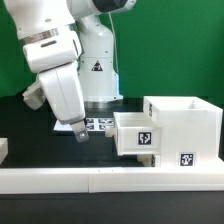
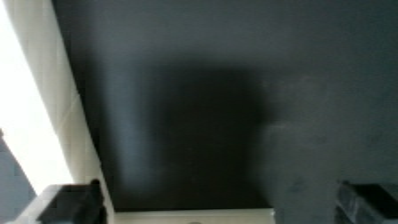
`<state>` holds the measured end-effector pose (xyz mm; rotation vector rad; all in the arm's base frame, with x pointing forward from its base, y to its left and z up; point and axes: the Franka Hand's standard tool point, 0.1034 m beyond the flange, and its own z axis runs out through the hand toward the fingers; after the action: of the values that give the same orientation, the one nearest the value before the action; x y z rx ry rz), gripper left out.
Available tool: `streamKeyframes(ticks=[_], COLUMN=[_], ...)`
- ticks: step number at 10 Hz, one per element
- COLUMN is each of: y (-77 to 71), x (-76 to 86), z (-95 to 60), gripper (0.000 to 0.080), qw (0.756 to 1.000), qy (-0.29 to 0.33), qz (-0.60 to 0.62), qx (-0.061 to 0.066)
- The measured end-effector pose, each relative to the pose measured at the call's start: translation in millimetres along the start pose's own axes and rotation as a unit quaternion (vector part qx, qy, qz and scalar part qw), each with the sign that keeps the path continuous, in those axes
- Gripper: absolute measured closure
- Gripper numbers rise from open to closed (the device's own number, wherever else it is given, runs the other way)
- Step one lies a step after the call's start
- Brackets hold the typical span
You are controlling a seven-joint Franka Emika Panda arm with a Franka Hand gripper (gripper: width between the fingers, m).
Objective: Assemble drawer
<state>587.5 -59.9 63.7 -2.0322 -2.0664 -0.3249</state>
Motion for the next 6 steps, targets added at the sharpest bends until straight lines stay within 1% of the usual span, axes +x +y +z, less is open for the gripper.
streamKeyframes(ticks=[2, 6], y=[4.3, 5.5], x=[18.4, 43.6], z=[3.0, 10.4], gripper=[0.0151, 0.0151], qw=[1.000, 1.000], qy=[0.003, 0.007], qz=[-0.002, 0.015], qx=[-0.001, 0.003])
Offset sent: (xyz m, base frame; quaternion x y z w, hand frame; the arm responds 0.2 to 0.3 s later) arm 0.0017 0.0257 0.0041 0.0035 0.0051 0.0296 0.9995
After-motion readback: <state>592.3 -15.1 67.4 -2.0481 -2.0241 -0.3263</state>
